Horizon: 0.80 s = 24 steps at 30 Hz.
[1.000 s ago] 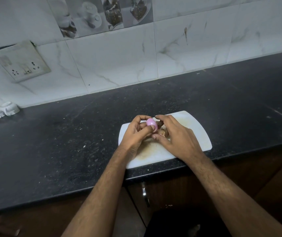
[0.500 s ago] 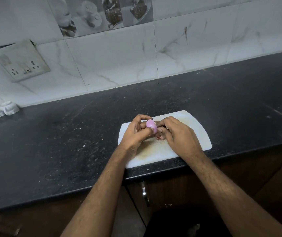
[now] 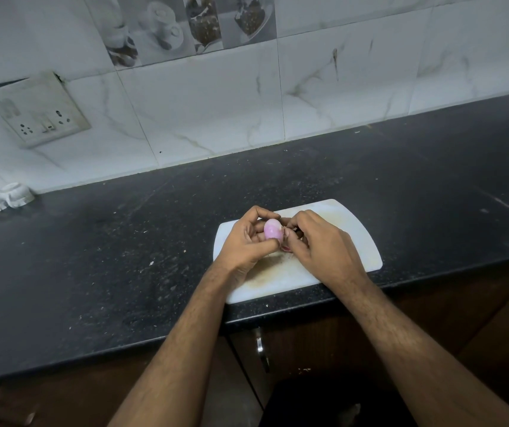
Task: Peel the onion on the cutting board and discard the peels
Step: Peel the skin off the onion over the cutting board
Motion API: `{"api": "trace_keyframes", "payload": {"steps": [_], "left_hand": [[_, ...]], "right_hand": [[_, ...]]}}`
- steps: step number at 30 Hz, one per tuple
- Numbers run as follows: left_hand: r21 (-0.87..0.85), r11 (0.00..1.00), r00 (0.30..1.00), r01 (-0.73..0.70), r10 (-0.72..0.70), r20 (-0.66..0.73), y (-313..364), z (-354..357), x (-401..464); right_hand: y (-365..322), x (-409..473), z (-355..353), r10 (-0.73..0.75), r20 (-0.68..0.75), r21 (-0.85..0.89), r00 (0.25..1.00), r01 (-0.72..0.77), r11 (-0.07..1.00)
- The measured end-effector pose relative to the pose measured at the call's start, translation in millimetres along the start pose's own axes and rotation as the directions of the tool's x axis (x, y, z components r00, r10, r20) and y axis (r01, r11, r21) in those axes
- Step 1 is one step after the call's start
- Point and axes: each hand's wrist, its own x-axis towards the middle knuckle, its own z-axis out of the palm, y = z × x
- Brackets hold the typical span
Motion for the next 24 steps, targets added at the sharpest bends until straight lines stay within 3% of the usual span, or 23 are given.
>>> {"api": "trace_keyframes", "payload": {"steps": [10,15,21,24], "left_hand": [[0.007,1.0,1.0,-0.002,0.002,-0.014,-0.1,0.5,-0.2],[-0.047,0.999,1.0,0.002,-0.002,-0.007,0.9,0.9,0.2],[-0.207,0.978,0.995,0.039,-0.056,-0.077,4.9,4.6,1.8],[-0.201,0.979,0.995,0.031,-0.049,-0.089,3.4,4.8,2.9]], "right_hand": [[-5.8,1.3,-0.3,0.054,0.077,-0.11,0.996,-0.046,0.993],[1.5,6.1,1.6,0.197,-0.014,-0.038,0.98,-0.198,0.98],[3.8,4.4,5.2,0.103,0.05,-0.059,0.993,-0.1,0.993],[2.9,4.0,4.4,0.078,0.038,-0.033,0.996,-0.077,0.996]]}}
